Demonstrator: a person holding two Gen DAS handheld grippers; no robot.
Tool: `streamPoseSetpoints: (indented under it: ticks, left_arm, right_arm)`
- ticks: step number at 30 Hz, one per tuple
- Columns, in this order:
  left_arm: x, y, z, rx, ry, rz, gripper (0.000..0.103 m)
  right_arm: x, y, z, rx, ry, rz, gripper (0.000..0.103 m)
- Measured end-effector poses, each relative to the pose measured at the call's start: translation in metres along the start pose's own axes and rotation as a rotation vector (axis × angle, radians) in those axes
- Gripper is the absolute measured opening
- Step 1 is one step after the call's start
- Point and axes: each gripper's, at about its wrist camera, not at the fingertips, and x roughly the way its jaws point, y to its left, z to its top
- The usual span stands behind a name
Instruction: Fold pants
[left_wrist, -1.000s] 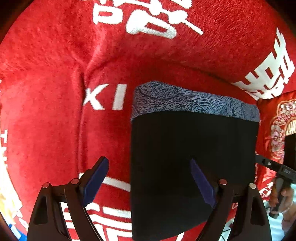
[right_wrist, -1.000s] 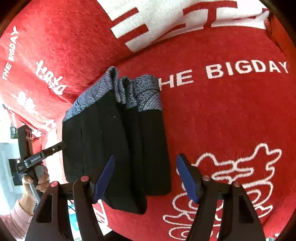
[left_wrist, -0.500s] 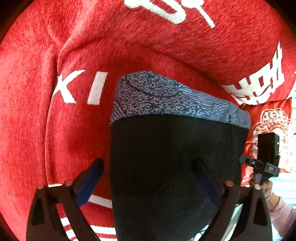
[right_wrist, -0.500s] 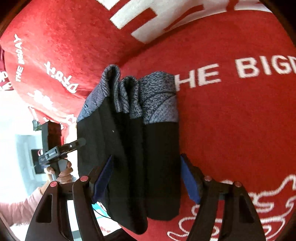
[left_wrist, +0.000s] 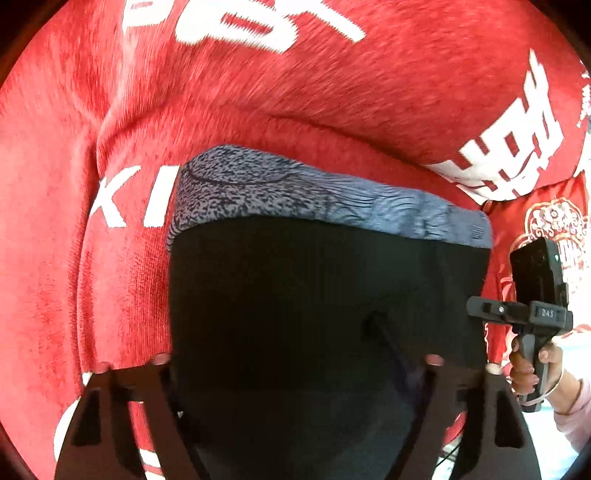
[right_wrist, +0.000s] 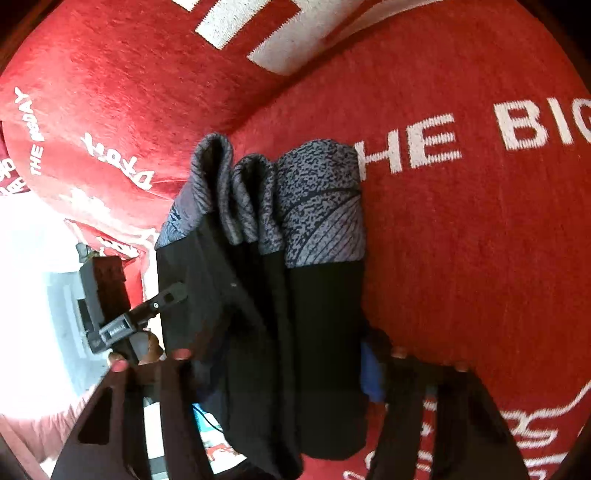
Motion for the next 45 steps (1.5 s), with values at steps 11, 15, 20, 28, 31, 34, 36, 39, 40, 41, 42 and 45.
streamPoseSetpoints:
  ticks: [11,15,20,28,31,34,36,39,40,41,42,45]
  left_arm:
    - [-0.040,-0.025,-0.019,-0.009,-0.043,0.051,0.055]
    - [-0.060,-0.030,-0.039,-0.024,-0.049,0.048,0.055]
    - [-0.085,-0.029,-0.061,-0.021,-0.051,0.048,0.055]
    - [-0.092,-0.007,-0.094,0.015,0.003,0.056,0.055]
    - [-0.083,0.004,-0.107,0.022,0.021,0.058,0.055]
    - [-0.073,0.015,-0.119,0.021,0.024,0.055,0.055]
    - [-0.066,0.023,-0.125,0.000,0.021,0.054,0.062]
    - [-0.064,0.030,-0.127,-0.009,-0.020,0.117,0.086]
    - [-0.062,0.031,-0.127,0.002,-0.023,0.148,0.093]
    - [-0.061,0.031,-0.127,0.011,-0.023,0.173,0.096]
    - [-0.062,0.032,-0.127,0.014,-0.025,0.188,0.099]
    - [-0.066,0.029,-0.127,0.018,-0.032,0.229,0.099]
  right_arm:
    - [-0.011,0.032,-0.011,-0.015,0.024,0.084,0.039]
    - [-0.016,0.041,-0.021,-0.025,0.050,0.094,0.039]
    - [-0.023,0.058,-0.047,-0.045,0.050,0.112,0.039]
    - [-0.008,0.061,-0.095,0.024,0.025,0.130,0.039]
    - [0.002,0.055,-0.112,0.052,0.026,0.120,0.039]
    - [0.013,0.051,-0.120,0.058,0.032,0.096,0.039]
    - [0.018,0.049,-0.124,0.043,0.028,0.071,0.039]
    - [0.024,0.045,-0.126,0.020,0.005,0.022,0.044]
    - [0.026,0.044,-0.126,0.014,-0.003,0.004,0.049]
    - [0.029,0.043,-0.125,0.009,-0.013,-0.021,0.052]
    - [0.029,0.042,-0.126,0.003,-0.016,-0.038,0.057]
    - [0.031,0.046,-0.128,-0.016,-0.037,-0.104,0.062]
